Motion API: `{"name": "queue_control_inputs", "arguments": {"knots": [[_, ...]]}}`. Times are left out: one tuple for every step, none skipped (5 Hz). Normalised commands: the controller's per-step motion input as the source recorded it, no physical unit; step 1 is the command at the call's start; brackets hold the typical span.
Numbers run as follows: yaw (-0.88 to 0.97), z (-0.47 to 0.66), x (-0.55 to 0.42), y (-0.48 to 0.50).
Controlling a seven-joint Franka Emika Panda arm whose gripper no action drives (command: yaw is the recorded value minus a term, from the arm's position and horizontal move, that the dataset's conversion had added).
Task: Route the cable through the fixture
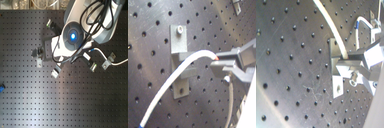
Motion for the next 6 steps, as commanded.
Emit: {"name": "queue_control_inputs", "arguments": {"knots": [[0.27,0.14,0.037,-0.324],[-0.08,0.16,0.012,-0.314],[0.00,0.01,0.005,-0.154],[0.00,0.03,-0.023,0.001],[0.00,0.23,-0.013,0.320],[0.00,0.00,0.011,0.000]]}}
